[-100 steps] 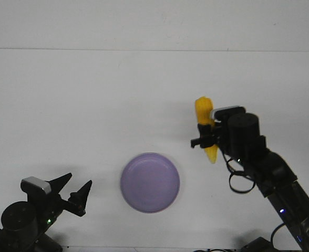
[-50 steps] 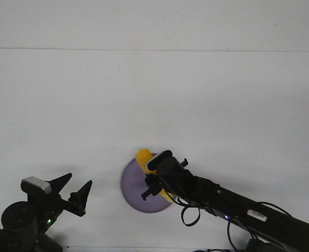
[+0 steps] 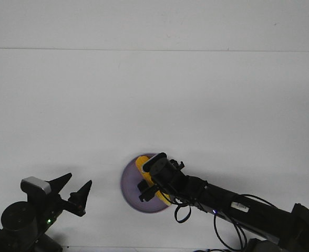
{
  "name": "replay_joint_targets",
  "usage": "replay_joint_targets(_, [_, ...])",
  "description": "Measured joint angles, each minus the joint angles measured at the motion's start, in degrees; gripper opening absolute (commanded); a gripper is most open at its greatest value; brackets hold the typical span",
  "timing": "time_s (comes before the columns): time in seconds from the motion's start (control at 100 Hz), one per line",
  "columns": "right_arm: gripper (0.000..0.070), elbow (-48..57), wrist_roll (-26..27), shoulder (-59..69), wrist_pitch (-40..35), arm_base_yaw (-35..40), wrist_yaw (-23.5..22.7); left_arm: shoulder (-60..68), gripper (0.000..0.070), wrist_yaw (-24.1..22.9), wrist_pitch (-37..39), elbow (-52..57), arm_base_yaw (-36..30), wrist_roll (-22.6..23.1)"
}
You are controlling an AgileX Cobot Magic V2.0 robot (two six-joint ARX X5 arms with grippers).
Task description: Place corn on plate with both arms
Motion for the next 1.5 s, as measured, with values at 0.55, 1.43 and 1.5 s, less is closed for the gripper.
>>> replay_joint_targets(0.55, [0.0563, 0.72, -5.99, -41.57, -13.2, -0.13, 22.62, 0.0, 0.0499, 0.0, 0.02, 0.0, 0.0, 0.0])
replay_joint_targets(1.43, [0.0016, -3.87, -4.31, -62.69, -30.62, -0.33, 31.56, 0.0, 0.0013, -1.01, 1.97, 0.0, 0.0, 1.05])
replay_joint_targets(1.5, [0.0017, -3.87, -4.31, -62.69, -30.62, -0.33, 31.54, 0.0, 0.0013, -1.01, 1.97, 0.0, 0.0, 1.05])
